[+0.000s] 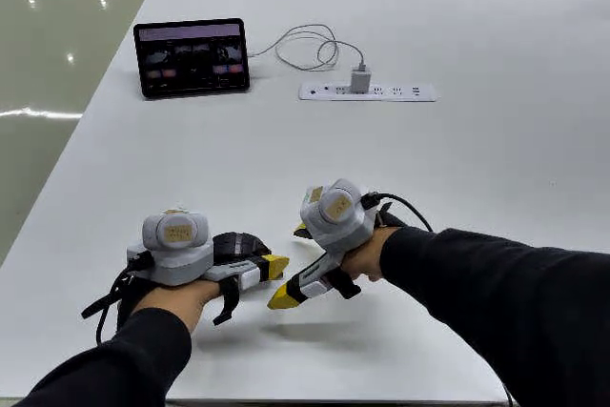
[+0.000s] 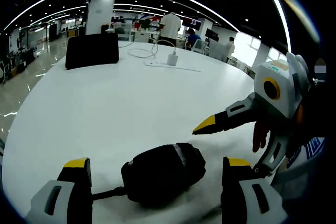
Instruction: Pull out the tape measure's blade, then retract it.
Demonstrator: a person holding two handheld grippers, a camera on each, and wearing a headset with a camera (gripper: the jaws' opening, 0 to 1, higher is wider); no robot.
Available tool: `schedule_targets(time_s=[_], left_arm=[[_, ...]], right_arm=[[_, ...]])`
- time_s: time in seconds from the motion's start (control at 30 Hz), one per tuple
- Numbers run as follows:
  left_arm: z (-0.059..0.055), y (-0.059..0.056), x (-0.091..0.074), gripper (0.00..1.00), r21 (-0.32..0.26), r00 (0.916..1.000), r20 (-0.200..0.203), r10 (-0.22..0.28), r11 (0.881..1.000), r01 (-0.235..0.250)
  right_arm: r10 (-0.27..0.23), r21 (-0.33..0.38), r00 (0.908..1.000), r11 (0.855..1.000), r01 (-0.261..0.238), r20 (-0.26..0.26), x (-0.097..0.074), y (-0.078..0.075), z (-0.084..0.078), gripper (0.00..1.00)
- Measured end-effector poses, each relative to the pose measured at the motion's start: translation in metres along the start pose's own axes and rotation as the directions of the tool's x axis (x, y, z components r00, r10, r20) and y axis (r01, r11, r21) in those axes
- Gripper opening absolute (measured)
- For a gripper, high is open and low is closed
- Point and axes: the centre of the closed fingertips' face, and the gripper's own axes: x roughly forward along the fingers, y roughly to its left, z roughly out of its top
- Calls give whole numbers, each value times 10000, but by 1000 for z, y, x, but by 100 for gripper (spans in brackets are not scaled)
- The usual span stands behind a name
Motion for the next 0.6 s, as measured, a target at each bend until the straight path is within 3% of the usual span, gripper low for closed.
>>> schedule_targets(time_s=[0.4, 0.47, 0.53, 0.6], left_arm=[[3, 8, -12, 100, 552, 9996, 101, -252, 9982, 246], [4, 6, -15, 100, 772, 9990, 192, -412, 9962, 396], [-2, -1, -17, 96, 665, 9963, -87, -860, 9940, 864], [-1, -5, -20, 98, 990, 9938, 131, -1103, 9892, 1085]], right_arm=[[-308, 724, 9984, 9970, 274, 463, -15, -1, 1, 100], [-320, 860, 9977, 9959, 269, 594, -20, 2, 1, 100], [-379, 929, 9975, 9952, 322, 604, -25, 3, -2, 100], [-492, 919, 9966, 9948, 430, 668, -32, 5, -5, 100]])
